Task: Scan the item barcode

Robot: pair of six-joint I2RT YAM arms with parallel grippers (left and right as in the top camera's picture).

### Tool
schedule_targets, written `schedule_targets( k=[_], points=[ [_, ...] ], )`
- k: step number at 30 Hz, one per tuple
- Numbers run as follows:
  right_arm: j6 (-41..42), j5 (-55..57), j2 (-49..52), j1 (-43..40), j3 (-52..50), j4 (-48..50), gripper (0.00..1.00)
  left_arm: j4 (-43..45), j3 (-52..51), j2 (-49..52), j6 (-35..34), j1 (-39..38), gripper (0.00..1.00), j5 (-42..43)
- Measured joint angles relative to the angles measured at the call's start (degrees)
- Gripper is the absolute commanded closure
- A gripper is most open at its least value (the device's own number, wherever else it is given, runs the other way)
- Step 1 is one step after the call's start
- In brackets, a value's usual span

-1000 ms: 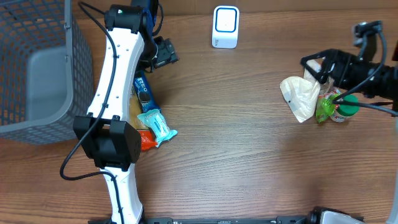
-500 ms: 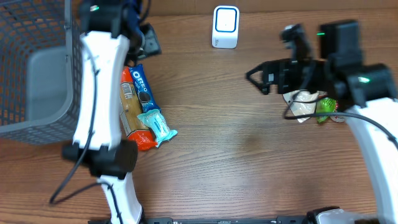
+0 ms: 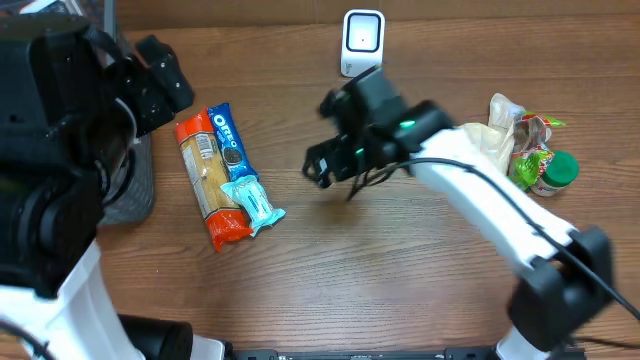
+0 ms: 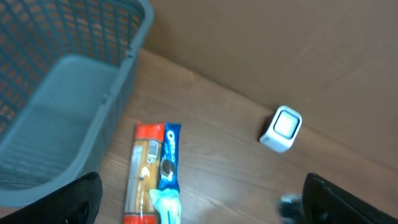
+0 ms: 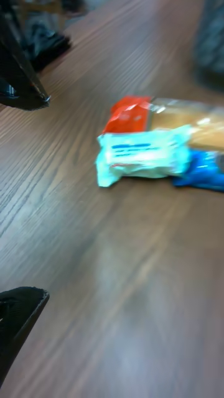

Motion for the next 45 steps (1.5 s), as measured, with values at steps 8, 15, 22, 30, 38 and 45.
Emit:
schedule_targets(
  k=[8,15,22,30,38,45],
  points=[
    [0.3,0.4,8.7,6.3,0.0,5.5,0.1,0.0,-8.7,3.0,-0.7,0.0,0.09,2.1],
    [0.2,0.4,12.2,8.7,0.0,15.7,0.1,0.0,-16.4,3.0,-1.9,0.0,0.09,1.4],
    [2.6,1.0,14.2,10.1,0.0,24.0,0.16,0.0,-17.0,3.0,-3.0,0.0,0.07,-0.9],
    [6.2,4.9,17.7,13.0,0.0,26.9,0.18,0.0,-17.0,3.0,-3.2,0.0,0.03,-1.9],
    [9.2,8.8,21.1,14.0,0.0,27.3,0.48,0.0,-17.0,3.0,-3.5,0.0,0.0,-2.2],
    [10.8,10.2,21.1,13.8,0.0,25.6,0.52,0.0,-17.0,3.0,-3.5,0.0,0.0,-2.2]
  ],
)
